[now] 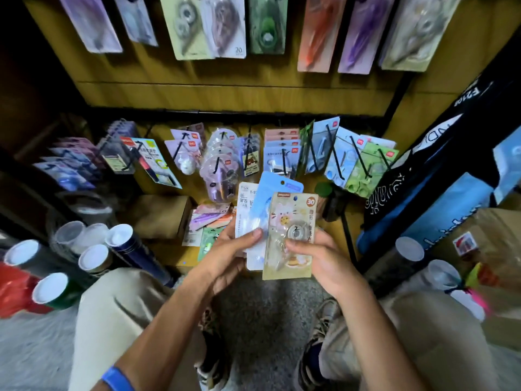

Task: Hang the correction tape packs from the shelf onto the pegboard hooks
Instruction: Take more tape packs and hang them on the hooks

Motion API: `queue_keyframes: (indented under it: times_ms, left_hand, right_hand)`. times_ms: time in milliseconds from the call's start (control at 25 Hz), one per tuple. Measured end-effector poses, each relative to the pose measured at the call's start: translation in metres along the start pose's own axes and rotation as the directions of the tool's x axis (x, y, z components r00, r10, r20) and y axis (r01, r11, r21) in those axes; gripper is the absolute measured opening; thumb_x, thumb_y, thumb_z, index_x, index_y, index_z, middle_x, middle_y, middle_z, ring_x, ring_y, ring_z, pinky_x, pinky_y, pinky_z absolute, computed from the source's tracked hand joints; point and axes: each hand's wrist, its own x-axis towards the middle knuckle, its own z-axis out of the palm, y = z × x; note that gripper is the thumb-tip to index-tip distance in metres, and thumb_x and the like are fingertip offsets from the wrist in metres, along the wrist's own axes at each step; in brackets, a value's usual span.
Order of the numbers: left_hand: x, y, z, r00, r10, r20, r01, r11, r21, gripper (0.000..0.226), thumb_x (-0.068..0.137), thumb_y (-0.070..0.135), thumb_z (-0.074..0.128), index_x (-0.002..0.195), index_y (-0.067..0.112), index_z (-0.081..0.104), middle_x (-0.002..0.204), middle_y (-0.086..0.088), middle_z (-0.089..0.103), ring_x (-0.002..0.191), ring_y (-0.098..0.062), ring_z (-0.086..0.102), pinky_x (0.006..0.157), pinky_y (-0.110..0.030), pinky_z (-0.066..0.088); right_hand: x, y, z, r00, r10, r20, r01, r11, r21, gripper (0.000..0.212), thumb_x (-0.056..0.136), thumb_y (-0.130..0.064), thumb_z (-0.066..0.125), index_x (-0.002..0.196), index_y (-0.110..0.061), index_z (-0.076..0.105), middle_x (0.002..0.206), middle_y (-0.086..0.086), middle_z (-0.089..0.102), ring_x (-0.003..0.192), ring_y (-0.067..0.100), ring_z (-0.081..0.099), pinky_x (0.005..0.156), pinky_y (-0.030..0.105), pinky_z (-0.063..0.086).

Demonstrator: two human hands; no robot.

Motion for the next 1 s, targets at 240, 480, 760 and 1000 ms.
queue_keyframes:
  times_ms: [240,480,760,1000]
  left_hand:
    - [-0.009,0.022,0.035,0.99,0.139,-0.032,-0.14,0.989,-0.051,0.055,0.072,0.0,0.076,0.124,0.008,0.06,0.12,-0.018,0.068,0.102,-0.031,0.068,0.089,-0.048,0.056]
    - [-0.002,0.05,0.06,0.978,0.201,-0.055,-0.195,0.976,0.091,0.058,0.069,-0.012,0.075,0.121,0.006,0.058,0.109,-0.016,0.073,0.093,-0.032,0.072,0.073,-0.04,0.06]
    - [0.016,0.09,0.107,0.967,0.247,-0.069,-0.215,0.927,0.307,0.054,0.062,-0.007,0.08,0.108,0.016,0.062,0.092,-0.006,0.077,0.086,-0.03,0.074,0.077,-0.046,0.06]
    - [0.028,0.1,0.147,0.97,0.243,-0.015,-0.235,0.95,0.206,0.045,0.073,-0.015,0.069,0.109,0.01,0.061,0.093,-0.01,0.077,0.082,-0.029,0.074,0.07,-0.04,0.06]
  right_hand:
    - [-0.013,-0.051,0.021,0.991,-0.134,0.016,0.134,0.985,-0.108,0.042,0.085,-0.007,0.067,0.126,-0.011,0.058,0.12,0.006,0.071,0.111,0.023,0.067,0.09,0.037,0.055]
    - [-0.012,-0.081,0.025,0.95,-0.182,-0.254,0.114,0.958,-0.262,0.051,0.075,-0.053,0.076,0.12,-0.036,0.06,0.12,-0.01,0.069,0.112,0.012,0.064,0.102,0.047,0.048]
    - [-0.007,-0.145,0.015,0.952,-0.199,-0.233,0.178,0.978,-0.109,0.026,0.087,-0.01,0.067,0.111,-0.019,0.067,0.109,0.003,0.075,0.109,0.026,0.067,0.102,0.05,0.047]
    - [-0.014,-0.167,-0.003,0.91,-0.307,-0.279,0.338,0.938,0.071,0.034,0.087,-0.008,0.065,0.121,-0.008,0.059,0.111,0.014,0.073,0.101,0.031,0.071,0.077,0.039,0.059]
